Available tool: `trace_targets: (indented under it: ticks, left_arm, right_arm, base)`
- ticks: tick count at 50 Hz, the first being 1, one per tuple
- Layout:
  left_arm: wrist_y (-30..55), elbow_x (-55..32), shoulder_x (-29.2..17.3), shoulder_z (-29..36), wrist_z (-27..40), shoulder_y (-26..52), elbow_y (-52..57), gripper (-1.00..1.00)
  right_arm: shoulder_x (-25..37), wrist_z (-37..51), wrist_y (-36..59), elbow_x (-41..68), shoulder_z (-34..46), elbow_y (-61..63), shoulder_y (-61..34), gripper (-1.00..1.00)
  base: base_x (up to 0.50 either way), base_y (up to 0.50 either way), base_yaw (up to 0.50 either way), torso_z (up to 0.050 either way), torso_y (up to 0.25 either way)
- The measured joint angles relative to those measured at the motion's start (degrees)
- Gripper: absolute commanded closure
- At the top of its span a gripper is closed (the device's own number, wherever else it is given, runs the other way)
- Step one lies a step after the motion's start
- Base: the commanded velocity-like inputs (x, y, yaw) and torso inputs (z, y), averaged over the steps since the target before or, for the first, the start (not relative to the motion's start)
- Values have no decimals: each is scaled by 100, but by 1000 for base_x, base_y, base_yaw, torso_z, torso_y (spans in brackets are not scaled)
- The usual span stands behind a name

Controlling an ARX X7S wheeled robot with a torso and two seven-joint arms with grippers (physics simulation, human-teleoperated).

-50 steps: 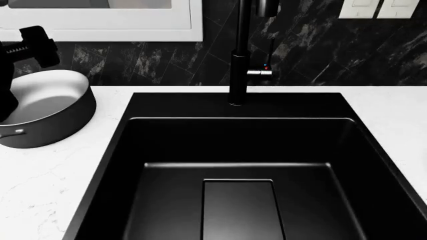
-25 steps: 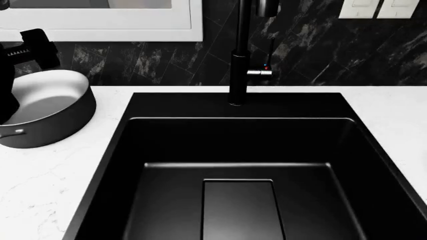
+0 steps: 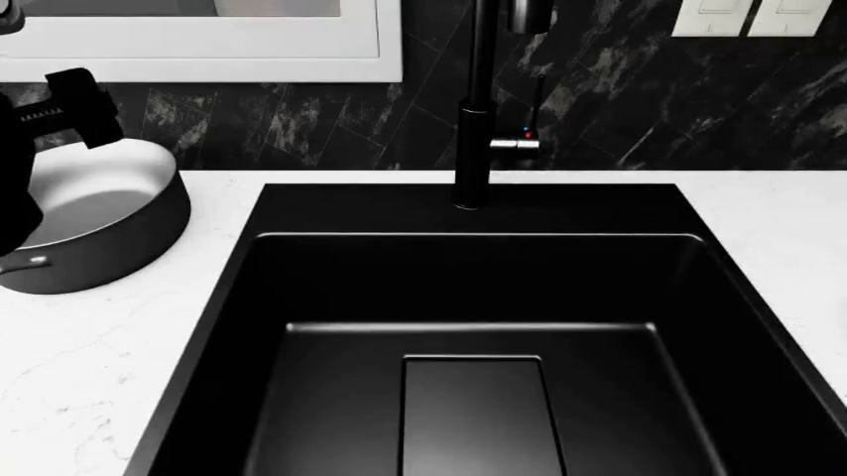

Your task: Pick the mango from the counter and place it in the sink. Then turn on the sink faucet.

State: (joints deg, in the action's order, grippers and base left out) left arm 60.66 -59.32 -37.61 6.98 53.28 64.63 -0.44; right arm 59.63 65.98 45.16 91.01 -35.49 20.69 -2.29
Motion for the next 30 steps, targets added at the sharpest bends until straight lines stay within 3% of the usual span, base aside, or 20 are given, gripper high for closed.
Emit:
trace_targets:
  ticks: [14, 30]
  left_arm:
    - [-33, 16, -16, 10, -26, -23, -32, -100]
    - [-45, 16, -24, 19, -28, -29, -48, -100]
  right_arm:
    - [308, 134, -143, -66, 740, -687, -918, -100]
    - [427, 273, -171, -51, 1050, -1094, -1304, -100]
  base:
    - [0, 0, 0, 0, 0]
    - [0, 0, 0, 0, 0]
